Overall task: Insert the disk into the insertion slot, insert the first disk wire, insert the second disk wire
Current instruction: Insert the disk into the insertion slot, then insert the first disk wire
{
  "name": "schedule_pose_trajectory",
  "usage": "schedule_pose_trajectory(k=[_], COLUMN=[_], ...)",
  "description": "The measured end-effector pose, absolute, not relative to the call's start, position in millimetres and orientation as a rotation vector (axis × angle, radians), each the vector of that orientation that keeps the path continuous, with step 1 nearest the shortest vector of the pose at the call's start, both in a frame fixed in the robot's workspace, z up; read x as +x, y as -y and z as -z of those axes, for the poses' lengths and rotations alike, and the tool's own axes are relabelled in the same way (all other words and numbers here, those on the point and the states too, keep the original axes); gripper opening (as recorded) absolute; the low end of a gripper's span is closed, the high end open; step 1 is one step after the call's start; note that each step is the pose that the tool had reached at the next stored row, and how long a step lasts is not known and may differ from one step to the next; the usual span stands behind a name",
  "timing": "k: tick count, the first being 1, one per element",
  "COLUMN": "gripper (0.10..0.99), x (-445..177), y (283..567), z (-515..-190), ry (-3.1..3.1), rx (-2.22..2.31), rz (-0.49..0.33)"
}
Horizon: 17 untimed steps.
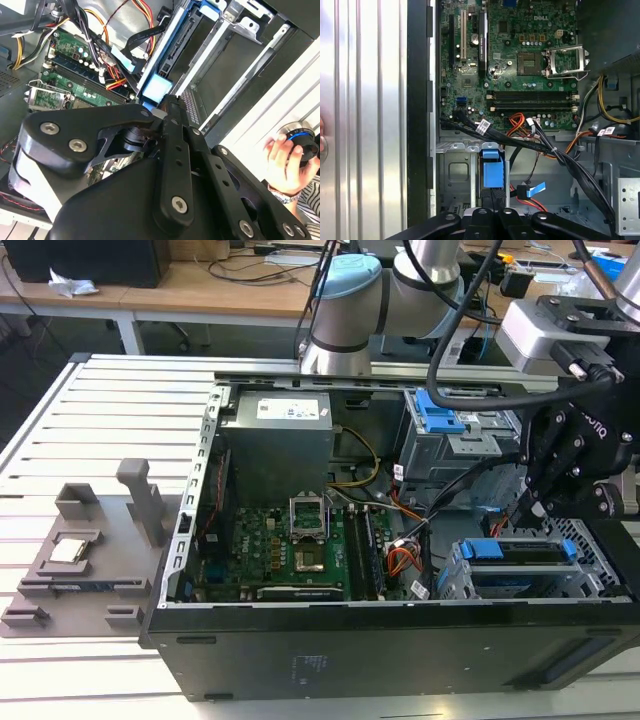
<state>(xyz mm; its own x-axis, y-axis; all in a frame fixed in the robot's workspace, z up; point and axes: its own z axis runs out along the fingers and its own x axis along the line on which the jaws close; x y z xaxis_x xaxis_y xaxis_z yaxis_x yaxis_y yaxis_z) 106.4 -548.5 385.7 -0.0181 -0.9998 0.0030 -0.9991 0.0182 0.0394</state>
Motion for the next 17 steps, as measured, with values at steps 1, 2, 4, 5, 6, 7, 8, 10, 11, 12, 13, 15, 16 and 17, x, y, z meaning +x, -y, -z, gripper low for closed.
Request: schedule_pose_trajectory(k=[1, 2, 4, 5, 6, 7, 8, 10, 11, 12, 13, 15, 16, 17], gripper=[0.106, 0.106, 0.106, 0.106, 0.106, 0.106, 0.106, 0.106, 0.106, 0.106, 0.106, 0.106, 0.106, 0.106], x=[106.4, 106.4, 106.4, 106.5, 107.1, 109.3, 111.5, 114.4, 115.2, 116.6, 119.0, 122.2, 126.9, 134.4], y=[548.5, 548.5, 548.5, 548.5, 548.5, 548.5, 548.5, 548.4, 548.3, 548.2, 547.7, 546.6, 544.2, 539.2], z=[-385.6, -385.6, -385.5, -385.4, -385.3, -384.9, -384.2, -383.4, -383.3, -383.1, -382.5, -382.0, -381.5, -381.4], ry=[2.22, 2.22, 2.22, 2.22, 2.22, 2.22, 2.22, 2.22, 2.22, 2.22, 2.22, 2.219, 2.218, 2.217], rx=[2.18, 2.18, 2.18, 2.18, 2.18, 2.18, 2.18, 2.18, 2.18, 2.18, 2.18, 2.179, 2.178, 2.177], rz=[0.04, 0.041, 0.04, 0.041, 0.041, 0.041, 0.04, 0.041, 0.041, 0.04, 0.04, 0.038, 0.036, 0.033])
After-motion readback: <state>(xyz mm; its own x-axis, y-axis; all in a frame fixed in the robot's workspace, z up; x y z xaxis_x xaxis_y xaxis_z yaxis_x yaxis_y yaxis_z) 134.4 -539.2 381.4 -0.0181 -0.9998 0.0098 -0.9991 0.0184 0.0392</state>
